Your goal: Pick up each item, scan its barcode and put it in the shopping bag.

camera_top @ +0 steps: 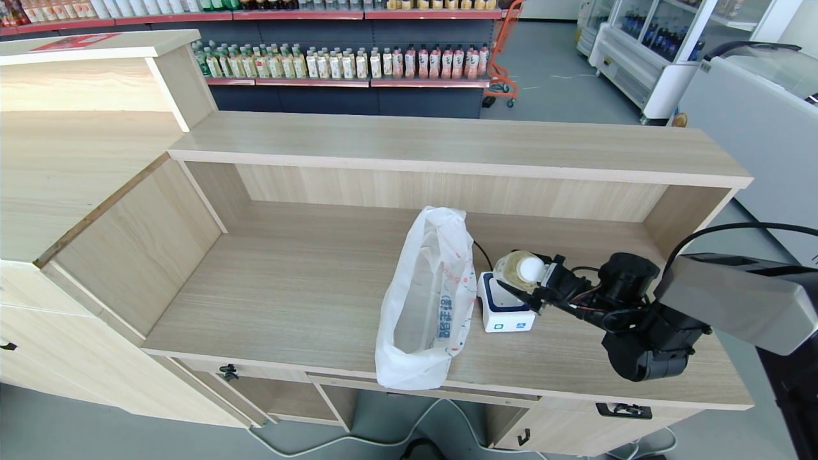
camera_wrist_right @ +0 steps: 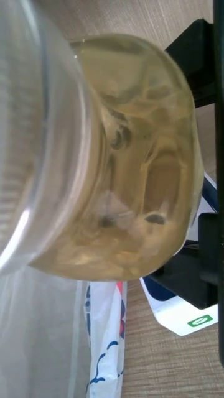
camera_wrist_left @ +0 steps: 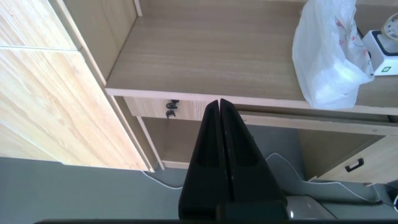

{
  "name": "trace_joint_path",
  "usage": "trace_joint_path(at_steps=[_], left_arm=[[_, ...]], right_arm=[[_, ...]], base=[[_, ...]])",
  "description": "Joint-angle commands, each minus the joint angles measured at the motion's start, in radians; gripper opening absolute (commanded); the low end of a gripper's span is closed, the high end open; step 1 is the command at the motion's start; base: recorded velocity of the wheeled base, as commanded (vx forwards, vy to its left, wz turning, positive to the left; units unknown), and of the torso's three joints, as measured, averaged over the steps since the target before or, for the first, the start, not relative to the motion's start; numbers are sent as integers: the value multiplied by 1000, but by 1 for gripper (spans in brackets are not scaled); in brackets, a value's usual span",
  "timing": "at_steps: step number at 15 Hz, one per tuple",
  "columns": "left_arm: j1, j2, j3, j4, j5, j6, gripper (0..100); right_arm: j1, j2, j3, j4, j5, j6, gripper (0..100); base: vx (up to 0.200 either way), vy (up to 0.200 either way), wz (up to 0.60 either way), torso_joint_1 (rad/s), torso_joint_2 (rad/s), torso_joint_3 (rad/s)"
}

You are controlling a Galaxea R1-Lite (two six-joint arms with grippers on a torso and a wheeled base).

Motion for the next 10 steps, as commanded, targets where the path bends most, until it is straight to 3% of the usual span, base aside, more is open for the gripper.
trace_joint_path(at_steps=[1, 6, 10], left_arm=[[0, 0, 0, 1, 0, 0, 0], [0, 0, 0, -1, 0, 0, 0], [0, 0, 0, -1, 0, 0, 0]], right_arm=[[2, 3, -1, 3, 0, 4, 0], [0, -100, 18, -29, -9, 156, 0], [2, -290, 134, -19, -144, 349, 0]], base=[[0, 0, 0, 0, 0, 0], [0, 0, 0, 0, 0, 0], [0, 0, 0, 0, 0, 0]])
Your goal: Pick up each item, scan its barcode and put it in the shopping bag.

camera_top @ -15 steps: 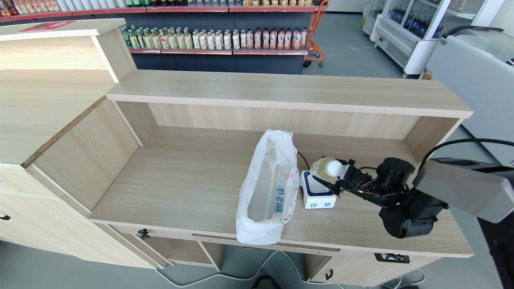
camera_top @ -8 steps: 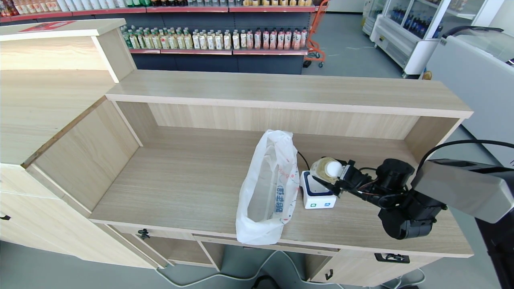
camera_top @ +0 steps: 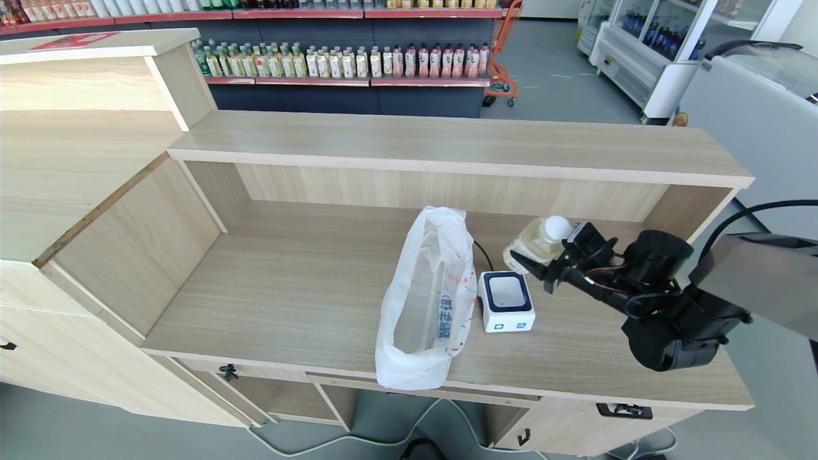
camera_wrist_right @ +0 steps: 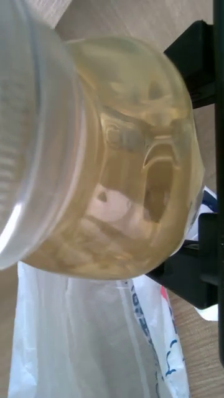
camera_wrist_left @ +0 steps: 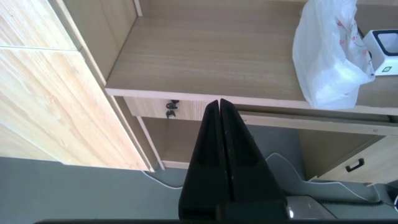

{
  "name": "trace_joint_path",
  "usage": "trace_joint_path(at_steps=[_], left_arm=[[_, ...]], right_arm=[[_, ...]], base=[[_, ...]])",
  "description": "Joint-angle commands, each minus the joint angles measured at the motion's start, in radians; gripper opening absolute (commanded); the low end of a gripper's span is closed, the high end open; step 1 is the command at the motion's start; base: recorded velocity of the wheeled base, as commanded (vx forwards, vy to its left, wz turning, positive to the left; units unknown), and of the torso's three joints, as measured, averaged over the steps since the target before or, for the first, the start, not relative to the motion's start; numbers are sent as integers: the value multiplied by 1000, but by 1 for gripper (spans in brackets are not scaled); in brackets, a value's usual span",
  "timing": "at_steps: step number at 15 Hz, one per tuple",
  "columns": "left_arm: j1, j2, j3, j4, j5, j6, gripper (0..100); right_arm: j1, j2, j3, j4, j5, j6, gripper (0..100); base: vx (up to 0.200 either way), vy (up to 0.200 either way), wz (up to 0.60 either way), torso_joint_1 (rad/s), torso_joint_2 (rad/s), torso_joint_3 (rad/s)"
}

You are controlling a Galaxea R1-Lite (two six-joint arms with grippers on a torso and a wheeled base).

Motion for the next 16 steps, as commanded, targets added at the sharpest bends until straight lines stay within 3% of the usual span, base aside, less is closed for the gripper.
trace_joint_path(at_steps=[1, 4, 7, 11, 16], left_arm=[[0, 0, -1, 0, 0, 0, 0], [0, 1, 0, 0, 0, 1, 0], [0, 0, 0, 0, 0, 1, 0], [0, 0, 0, 1, 0, 1, 0], [0, 0, 0, 1, 0, 1, 0]], right_arm=[[3, -206, 136, 34, -133, 133, 0], [-8, -334, 248, 108, -268, 261, 0], [-36, -426, 305, 198, -312, 331, 0], [-7, -484, 268, 408, -409, 442, 0], [88, -397, 226, 439, -413, 437, 0]], base=[[0, 0, 0, 0, 0, 0], [0, 0, 0, 0, 0, 0], [0, 0, 0, 0, 0, 0], [0, 200, 0, -2, 1, 1], [0, 200, 0, 2, 6, 2]])
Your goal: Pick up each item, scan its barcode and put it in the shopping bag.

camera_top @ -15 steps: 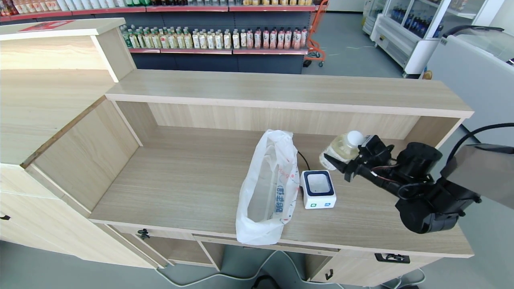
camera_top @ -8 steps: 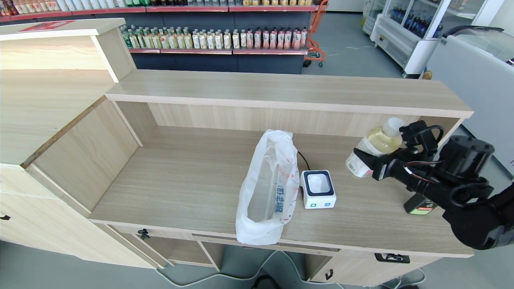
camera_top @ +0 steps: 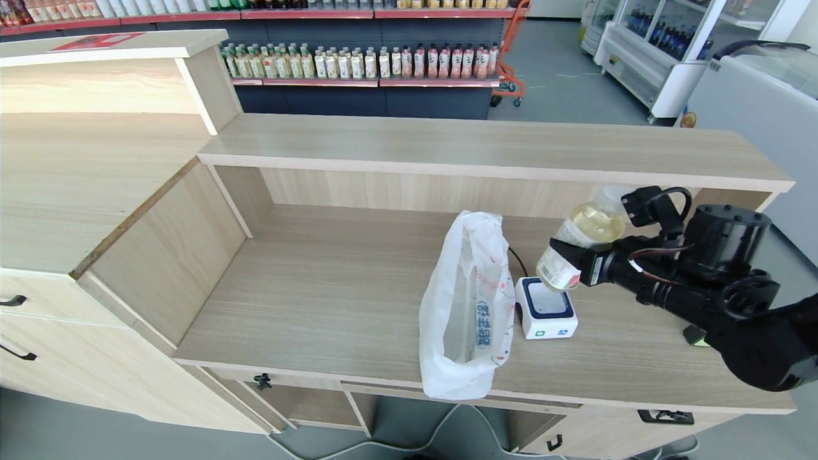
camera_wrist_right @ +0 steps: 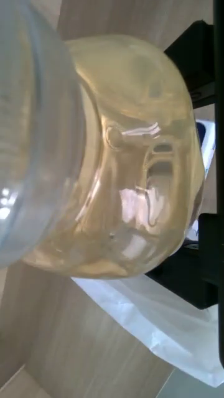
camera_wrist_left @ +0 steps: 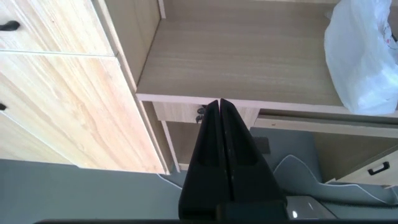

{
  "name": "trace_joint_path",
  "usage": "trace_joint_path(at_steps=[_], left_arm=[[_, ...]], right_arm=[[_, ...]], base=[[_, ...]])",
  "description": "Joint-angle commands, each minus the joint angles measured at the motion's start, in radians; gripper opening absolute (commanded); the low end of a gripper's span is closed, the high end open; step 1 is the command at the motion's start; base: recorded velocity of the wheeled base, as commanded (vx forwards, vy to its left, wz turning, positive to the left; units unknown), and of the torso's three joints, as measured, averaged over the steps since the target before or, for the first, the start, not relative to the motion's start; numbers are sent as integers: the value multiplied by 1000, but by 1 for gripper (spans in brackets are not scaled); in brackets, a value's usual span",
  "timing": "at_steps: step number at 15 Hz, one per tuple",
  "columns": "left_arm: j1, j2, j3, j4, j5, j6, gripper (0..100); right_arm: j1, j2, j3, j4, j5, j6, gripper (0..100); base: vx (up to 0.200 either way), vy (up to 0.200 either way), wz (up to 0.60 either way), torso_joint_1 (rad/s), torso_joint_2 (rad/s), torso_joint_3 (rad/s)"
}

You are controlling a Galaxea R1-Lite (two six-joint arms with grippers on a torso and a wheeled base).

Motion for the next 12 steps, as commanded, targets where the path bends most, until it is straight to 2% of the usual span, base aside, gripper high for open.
trace_joint_path(at_steps=[1, 5, 8, 12], left_arm=[[0, 1, 0, 0, 0, 0, 0], [0, 0, 0, -1, 0, -1, 0], [0, 0, 0, 0, 0, -1, 0], [0, 0, 0, 0, 0, -1, 0]], right_arm=[[56, 71, -17, 2, -3, -6, 0], [140, 213, -100, 5, -27, 5, 0], [143, 309, -107, -32, -29, 0, 0], [152, 470, -150, -187, -26, -47, 0]], base=[[0, 200, 0, 7, 12, 2], [0, 0, 0, 0, 0, 0], [0, 0, 0, 0, 0, 0], [0, 0, 0, 0, 0, 0]])
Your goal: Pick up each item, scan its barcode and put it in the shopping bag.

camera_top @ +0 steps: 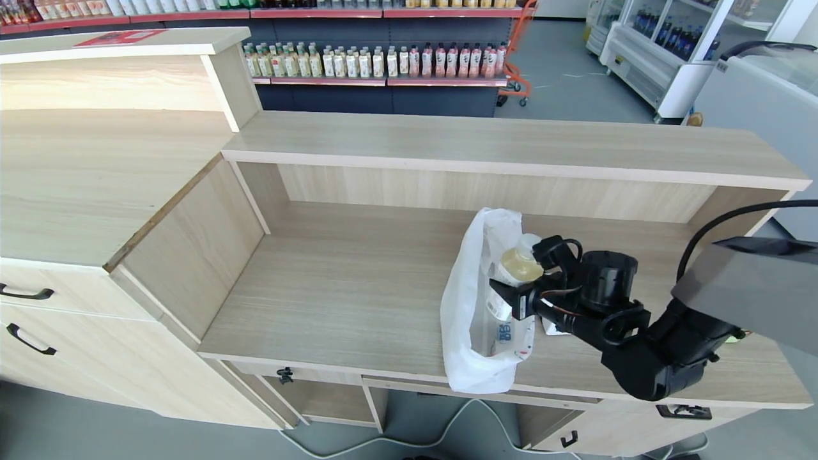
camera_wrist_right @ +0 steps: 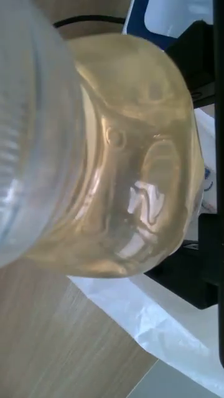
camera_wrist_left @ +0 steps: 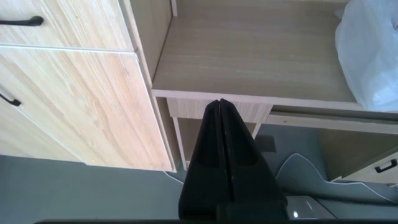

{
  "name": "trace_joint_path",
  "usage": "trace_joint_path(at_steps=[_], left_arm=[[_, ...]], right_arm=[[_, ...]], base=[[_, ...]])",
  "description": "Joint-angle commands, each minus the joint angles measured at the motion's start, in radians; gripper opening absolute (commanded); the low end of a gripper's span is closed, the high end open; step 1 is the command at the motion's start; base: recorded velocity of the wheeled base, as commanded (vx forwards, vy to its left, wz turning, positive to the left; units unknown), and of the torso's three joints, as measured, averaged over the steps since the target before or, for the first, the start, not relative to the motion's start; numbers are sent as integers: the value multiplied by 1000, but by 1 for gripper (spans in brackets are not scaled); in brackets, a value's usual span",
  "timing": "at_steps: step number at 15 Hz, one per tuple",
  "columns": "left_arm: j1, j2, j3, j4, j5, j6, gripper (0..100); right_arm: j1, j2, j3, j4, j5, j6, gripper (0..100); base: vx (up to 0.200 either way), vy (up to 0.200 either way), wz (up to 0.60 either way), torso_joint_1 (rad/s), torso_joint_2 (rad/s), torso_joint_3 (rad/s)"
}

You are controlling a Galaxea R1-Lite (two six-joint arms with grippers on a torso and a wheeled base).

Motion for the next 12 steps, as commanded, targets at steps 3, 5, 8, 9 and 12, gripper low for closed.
trace_joint_path(at_steps=[3, 5, 8, 9, 12], left_arm=[[0, 0, 0, 0, 0, 0, 0], [0, 0, 0, 0, 0, 0, 0], [0, 0, 0, 0, 0, 0, 0], [0, 0, 0, 0, 0, 0, 0], [0, 0, 0, 0, 0, 0, 0]], right_arm=[[11, 186, -102, -73, 9, -46, 0], [22, 219, -123, -78, 9, -47, 0], [39, 281, -173, -122, 14, -64, 0], [43, 298, -189, -130, 14, -66, 0], [60, 316, -199, -131, 13, -77, 0]], base=[[0, 0, 0, 0, 0, 0], [0, 0, 0, 0, 0, 0], [0, 0, 0, 0, 0, 0], [0, 0, 0, 0, 0, 0], [0, 0, 0, 0, 0, 0]])
